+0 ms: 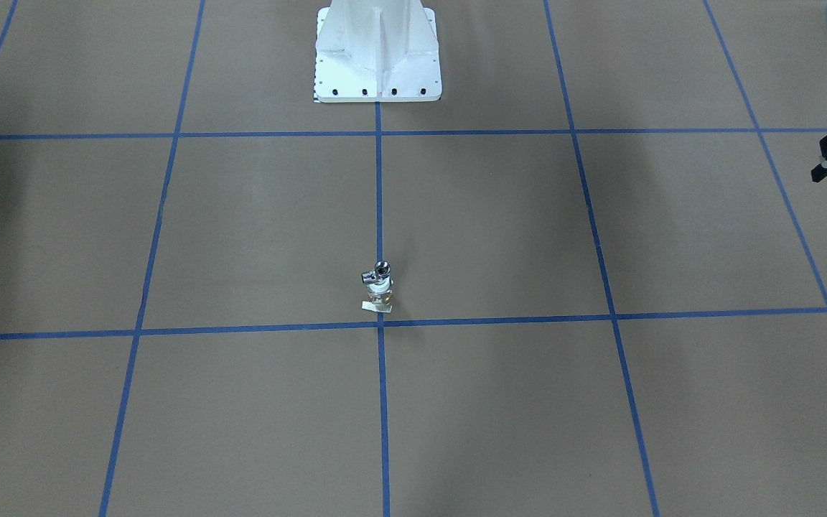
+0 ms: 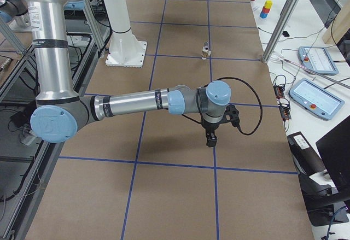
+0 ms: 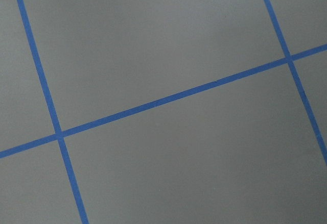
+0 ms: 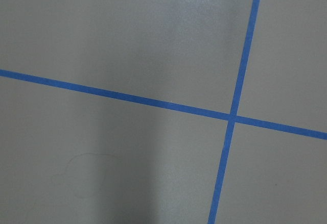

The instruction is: Assemble PPR valve and pipe with both arms

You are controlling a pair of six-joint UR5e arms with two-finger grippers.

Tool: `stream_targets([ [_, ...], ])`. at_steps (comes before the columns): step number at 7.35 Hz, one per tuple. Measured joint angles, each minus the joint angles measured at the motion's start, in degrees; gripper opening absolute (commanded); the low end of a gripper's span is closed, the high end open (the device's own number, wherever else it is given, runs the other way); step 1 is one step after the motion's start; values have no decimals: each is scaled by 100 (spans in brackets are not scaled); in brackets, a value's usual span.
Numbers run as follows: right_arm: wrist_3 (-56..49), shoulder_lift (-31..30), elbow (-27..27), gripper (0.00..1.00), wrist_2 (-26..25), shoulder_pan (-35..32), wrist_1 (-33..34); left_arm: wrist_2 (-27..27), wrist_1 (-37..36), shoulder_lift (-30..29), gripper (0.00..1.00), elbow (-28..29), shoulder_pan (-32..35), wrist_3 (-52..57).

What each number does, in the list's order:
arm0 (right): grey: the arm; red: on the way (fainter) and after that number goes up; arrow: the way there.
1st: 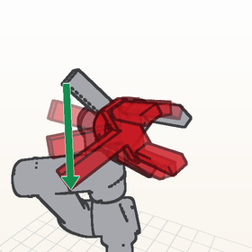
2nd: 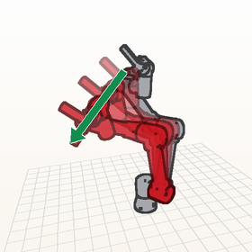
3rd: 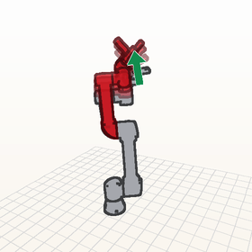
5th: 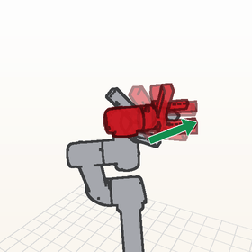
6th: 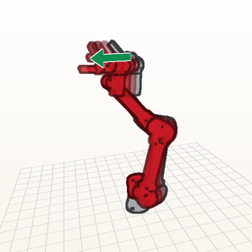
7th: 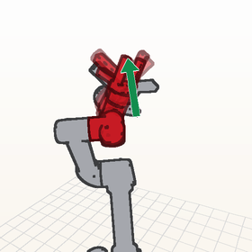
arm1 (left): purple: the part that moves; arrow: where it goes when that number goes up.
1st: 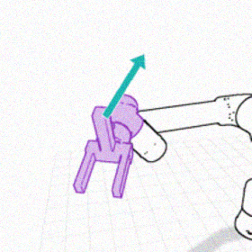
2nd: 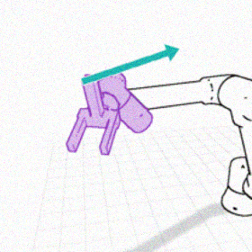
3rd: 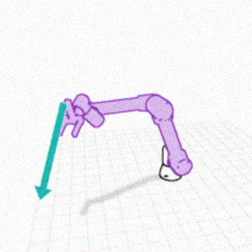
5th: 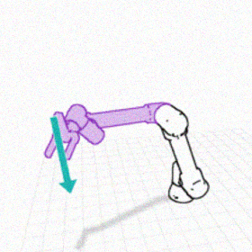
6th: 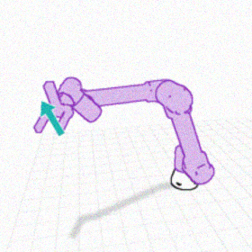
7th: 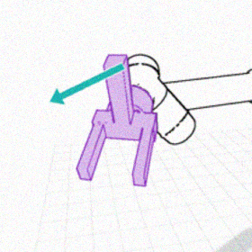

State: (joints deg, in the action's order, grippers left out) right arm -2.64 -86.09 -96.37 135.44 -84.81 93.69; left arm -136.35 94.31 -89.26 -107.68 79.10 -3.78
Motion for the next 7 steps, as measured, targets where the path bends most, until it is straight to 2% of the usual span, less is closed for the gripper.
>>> stream_targets([
  [7, -5, -32, -148, 100, 0, 0, 0, 12, 3, -1, 100, -16, 8, 9],
])
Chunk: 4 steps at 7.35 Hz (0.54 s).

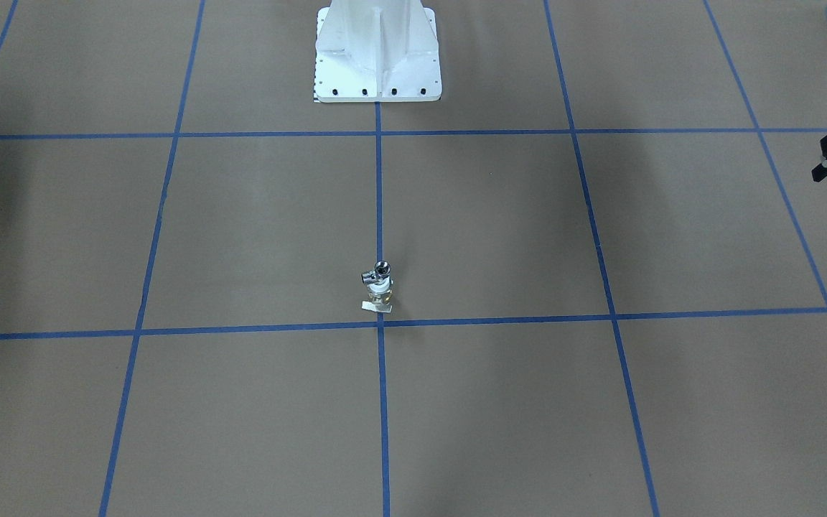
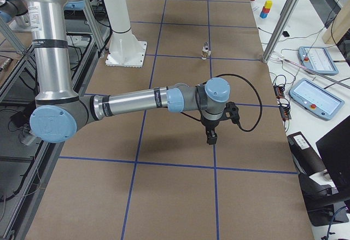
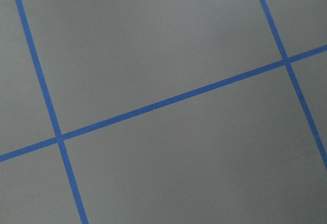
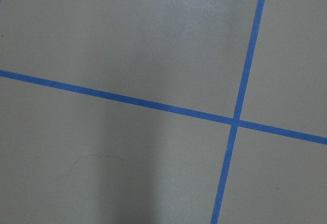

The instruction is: Assemble PPR valve and pipe with both arms

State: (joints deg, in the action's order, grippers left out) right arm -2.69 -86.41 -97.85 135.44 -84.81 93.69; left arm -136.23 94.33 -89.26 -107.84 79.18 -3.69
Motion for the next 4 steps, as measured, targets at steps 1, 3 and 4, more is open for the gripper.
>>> stream_targets([
  [1, -1, -4, -9, 100, 0, 0, 0, 0, 1, -2, 100, 0, 1, 0],
  [3, -3, -18, -26, 100, 0, 0, 0, 0, -2, -3, 100, 0, 1, 0],
  [4, -4, -29, -52, 100, 2, 0, 0, 0, -1, -3, 100, 0, 1, 0],
])
